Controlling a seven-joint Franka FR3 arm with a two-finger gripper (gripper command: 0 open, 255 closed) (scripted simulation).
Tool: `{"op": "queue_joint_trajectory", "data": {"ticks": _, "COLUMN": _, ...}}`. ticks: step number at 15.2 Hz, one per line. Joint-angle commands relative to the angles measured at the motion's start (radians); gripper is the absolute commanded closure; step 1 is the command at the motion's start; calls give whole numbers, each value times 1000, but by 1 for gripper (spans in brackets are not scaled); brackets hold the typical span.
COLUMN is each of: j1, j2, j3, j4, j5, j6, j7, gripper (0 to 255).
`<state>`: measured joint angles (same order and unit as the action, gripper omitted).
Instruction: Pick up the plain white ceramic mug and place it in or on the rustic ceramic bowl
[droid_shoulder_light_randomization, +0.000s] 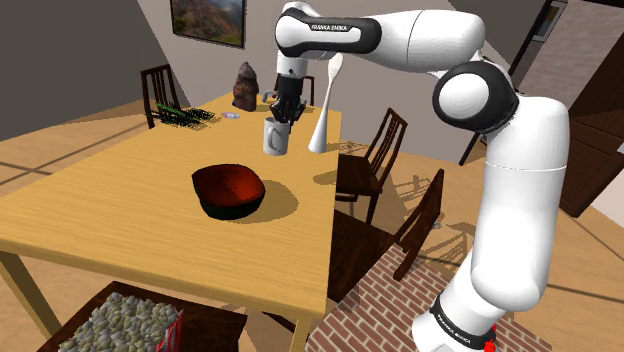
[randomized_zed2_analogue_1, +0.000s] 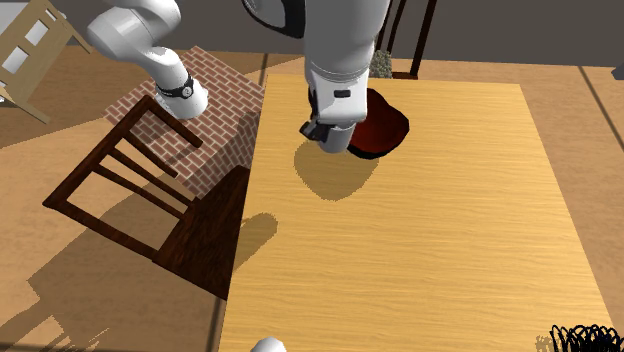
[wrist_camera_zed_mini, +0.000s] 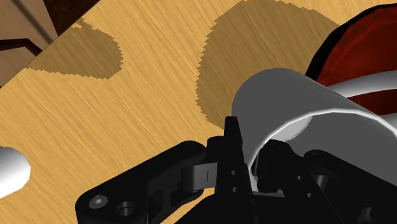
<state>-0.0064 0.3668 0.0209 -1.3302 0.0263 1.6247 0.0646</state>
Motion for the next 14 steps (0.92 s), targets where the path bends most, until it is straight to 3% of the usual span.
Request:
{"op": "queue_joint_trajectory", "data": {"ticks": 1, "j1": 25, "j2": 2, "j3": 12, "j4": 15, "j5": -2, "j6": -12, "j7": 37, "gripper": 255}}
{"op": "queue_joint_trajectory", "data": {"ticks": 7, "j1": 113, "j2": 30, "j3": 51, "j4": 79, "j5": -9, "j6": -44, "j7": 163, "gripper": 255}}
{"op": "queue_joint_trajectory", "data": {"ticks": 13, "j1": 207, "j2": 104, "j3": 86, "j4": 214, "j5": -22, "j6": -100, "j7": 286, "gripper": 255}}
{"op": "queue_joint_trajectory", "data": {"ticks": 14, "j1": 206, "j2": 99, "j3": 85, "j4": 193, "j5": -21, "j6": -84, "j7": 286, "gripper": 255}}
